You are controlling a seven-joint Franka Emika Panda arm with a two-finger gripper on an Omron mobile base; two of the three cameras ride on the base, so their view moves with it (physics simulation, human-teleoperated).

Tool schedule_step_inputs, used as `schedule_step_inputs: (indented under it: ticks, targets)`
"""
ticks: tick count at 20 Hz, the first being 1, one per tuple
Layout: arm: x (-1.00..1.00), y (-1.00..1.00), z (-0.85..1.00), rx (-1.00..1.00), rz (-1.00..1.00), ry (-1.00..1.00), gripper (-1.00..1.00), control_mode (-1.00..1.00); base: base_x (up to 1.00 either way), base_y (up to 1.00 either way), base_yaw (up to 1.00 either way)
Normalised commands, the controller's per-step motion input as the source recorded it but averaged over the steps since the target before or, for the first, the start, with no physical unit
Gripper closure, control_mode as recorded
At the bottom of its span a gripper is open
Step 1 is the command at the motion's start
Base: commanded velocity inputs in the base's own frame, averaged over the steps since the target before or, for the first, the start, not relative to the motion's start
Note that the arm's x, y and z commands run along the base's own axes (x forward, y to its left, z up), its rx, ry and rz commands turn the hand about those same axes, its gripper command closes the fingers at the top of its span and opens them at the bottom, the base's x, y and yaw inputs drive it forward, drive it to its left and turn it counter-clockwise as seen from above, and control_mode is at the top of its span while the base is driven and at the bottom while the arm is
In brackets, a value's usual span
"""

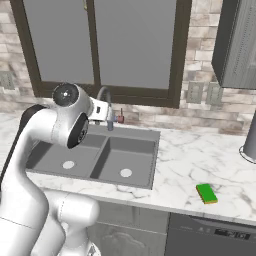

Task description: Soak the sponge with water for a few seconds and then drop it inside the sink.

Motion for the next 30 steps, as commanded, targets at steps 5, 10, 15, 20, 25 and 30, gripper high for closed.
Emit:
schedule_step_inputs:
  ticks: [5, 10, 15, 20, 25, 30]
  targets:
    - [0.0, -0.1, 0.0, 0.07, 0.03, -0.24, -1.0, -1.0, 0.0, 0.0, 0.0]
    - [0.05, -0.19, 0.0, 0.03, 0.06, -0.19, -1.0, -1.0, 0.0, 0.0, 0.0]
    - [0.06, -0.17, 0.0, 0.0, 0.08, -0.08, -1.0, -1.0, 0.0, 0.0, 0.0]
    - [0.08, -0.17, 0.0, 0.0, 0.09, -0.04, -1.0, -1.0, 0.0, 0.0, 0.0]
    - [0.07, -0.13, 0.0, 0.0, 0.11, -0.01, -1.0, -1.0, 0.0, 0.0, 0.0]
    - [0.04, -0.04, 0.0, 0.0, 0.1, -0.01, -1.0, -1.0, 0.0, 0.0, 0.0]
